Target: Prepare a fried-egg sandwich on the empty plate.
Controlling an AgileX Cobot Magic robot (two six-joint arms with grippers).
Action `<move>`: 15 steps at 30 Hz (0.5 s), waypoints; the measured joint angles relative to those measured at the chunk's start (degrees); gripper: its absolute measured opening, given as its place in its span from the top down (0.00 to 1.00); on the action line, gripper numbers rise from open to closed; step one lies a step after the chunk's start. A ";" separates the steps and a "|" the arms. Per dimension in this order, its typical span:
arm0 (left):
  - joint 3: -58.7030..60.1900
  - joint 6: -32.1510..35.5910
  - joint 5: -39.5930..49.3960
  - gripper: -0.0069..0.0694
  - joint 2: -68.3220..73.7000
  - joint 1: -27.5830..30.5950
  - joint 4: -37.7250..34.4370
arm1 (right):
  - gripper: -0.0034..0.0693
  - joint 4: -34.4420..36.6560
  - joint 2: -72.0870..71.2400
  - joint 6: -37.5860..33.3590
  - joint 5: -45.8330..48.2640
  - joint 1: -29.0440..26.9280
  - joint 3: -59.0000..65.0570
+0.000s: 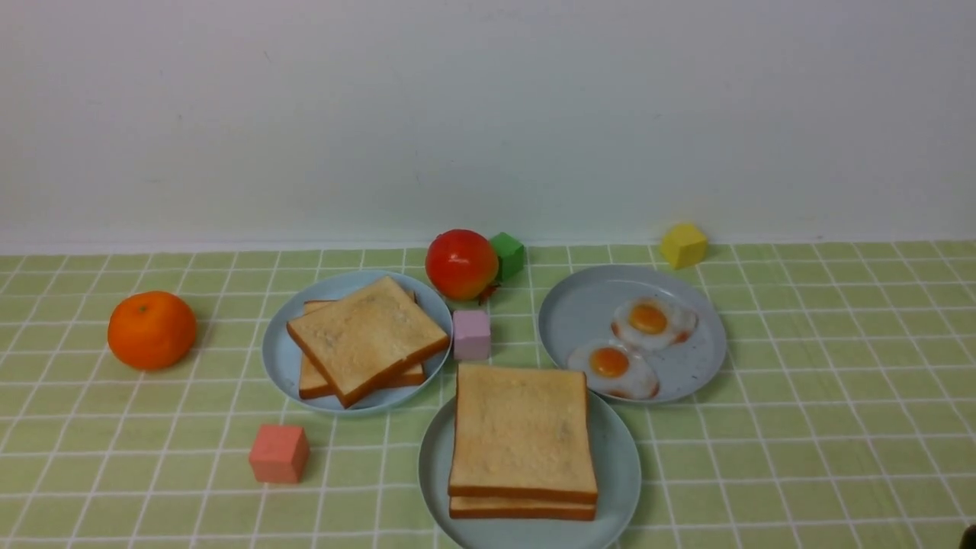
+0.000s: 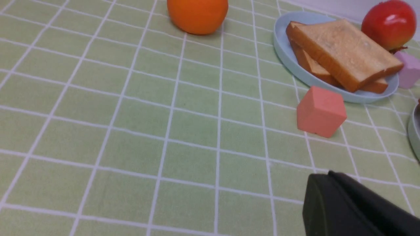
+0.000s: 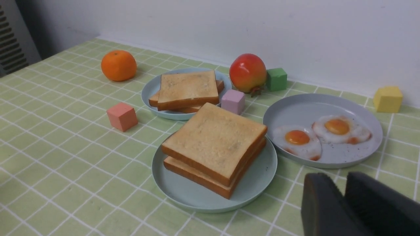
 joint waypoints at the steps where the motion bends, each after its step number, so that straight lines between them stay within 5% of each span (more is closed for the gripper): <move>1: 0.07 0.00 -0.23 0.93 0.00 0.00 0.00 | 0.76 0.00 0.00 0.00 0.06 0.00 0.00; 15: 0.07 0.00 -0.54 0.92 0.00 0.00 -0.04 | 0.74 0.00 0.00 0.00 0.01 0.00 0.00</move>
